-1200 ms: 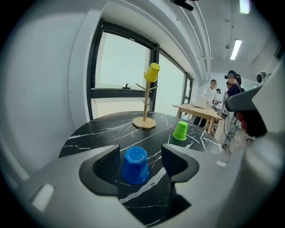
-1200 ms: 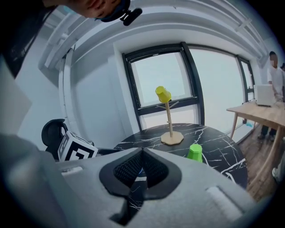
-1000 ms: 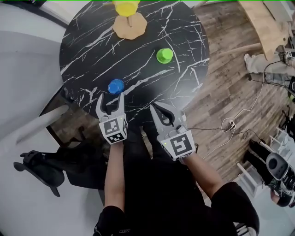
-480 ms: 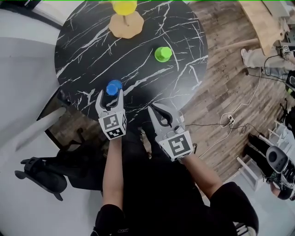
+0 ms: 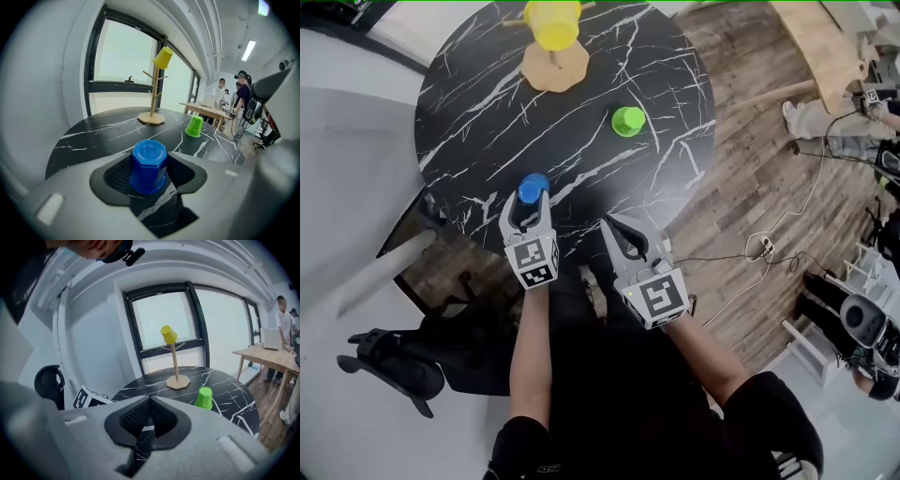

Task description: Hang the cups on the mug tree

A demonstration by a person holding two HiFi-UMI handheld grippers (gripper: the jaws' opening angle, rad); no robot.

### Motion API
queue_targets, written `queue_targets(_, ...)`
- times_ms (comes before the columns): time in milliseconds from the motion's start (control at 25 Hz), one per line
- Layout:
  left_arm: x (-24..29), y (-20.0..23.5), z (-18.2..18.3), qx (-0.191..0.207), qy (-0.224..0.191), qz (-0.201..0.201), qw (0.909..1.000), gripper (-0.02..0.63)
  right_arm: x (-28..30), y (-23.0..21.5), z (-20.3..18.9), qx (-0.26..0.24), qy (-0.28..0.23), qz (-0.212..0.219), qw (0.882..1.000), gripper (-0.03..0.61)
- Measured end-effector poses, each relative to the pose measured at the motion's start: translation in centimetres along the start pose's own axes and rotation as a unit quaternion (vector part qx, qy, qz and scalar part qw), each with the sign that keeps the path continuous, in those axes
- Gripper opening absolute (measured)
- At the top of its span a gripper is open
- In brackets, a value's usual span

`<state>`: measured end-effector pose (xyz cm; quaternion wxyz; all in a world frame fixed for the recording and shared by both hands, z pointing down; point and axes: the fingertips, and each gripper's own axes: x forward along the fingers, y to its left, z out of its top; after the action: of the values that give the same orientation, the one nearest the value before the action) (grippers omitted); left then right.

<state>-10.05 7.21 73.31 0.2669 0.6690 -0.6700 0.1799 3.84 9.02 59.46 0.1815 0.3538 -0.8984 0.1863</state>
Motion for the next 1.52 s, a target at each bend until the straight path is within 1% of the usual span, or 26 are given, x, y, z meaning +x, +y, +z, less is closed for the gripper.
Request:
queue_targets(200, -1.2, -0.7, 2.2, 0.005, -0.018, -0.010, 0.9998, 0.230, -0.5, -0.4, 1.1, 0.002, -0.009, -0.007, 1.000, 0.000)
queue_targets(480, -4.2, -3.3, 4.9, 0.016, -0.022, -0.048, 0.9985, 0.235, -2.2, -1.4, 2.6, 0.015, -0.025, -0.024, 0.999, 0.000)
queue_targets(800, -9.9, -7.2, 8.0, 0.030, -0.031, -0.080, 0.9958, 0.235, -5.2, -2.0, 5.9, 0.007, -0.055, -0.032, 0.998, 0.000)
queue_targets(960, -12.7, -8.5, 10.0, 0.031, -0.047, -0.086, 0.9947, 0.235, -6.7, -1.6, 7.0, 0.008, -0.067, -0.033, 0.997, 0.000)
queue_targets(1160, -14.9, -8.7, 12.9, 0.022, -0.070, -0.081, 0.9940, 0.233, -7.8, -1.3, 8.5, 0.004, -0.081, -0.030, 0.996, 0.000)
queue_targets(1360, -16.0, -8.3, 14.6, 0.025, -0.082, -0.086, 0.9926, 0.233, -8.2, -0.8, 9.7, 0.001, -0.090, -0.031, 0.995, 0.000)
queue_targets(1520, -16.2, -7.1, 15.8, 0.019, -0.094, -0.092, 0.9912, 0.233, -7.9, -0.7, 10.2, 0.007, -0.093, -0.041, 0.995, 0.000)
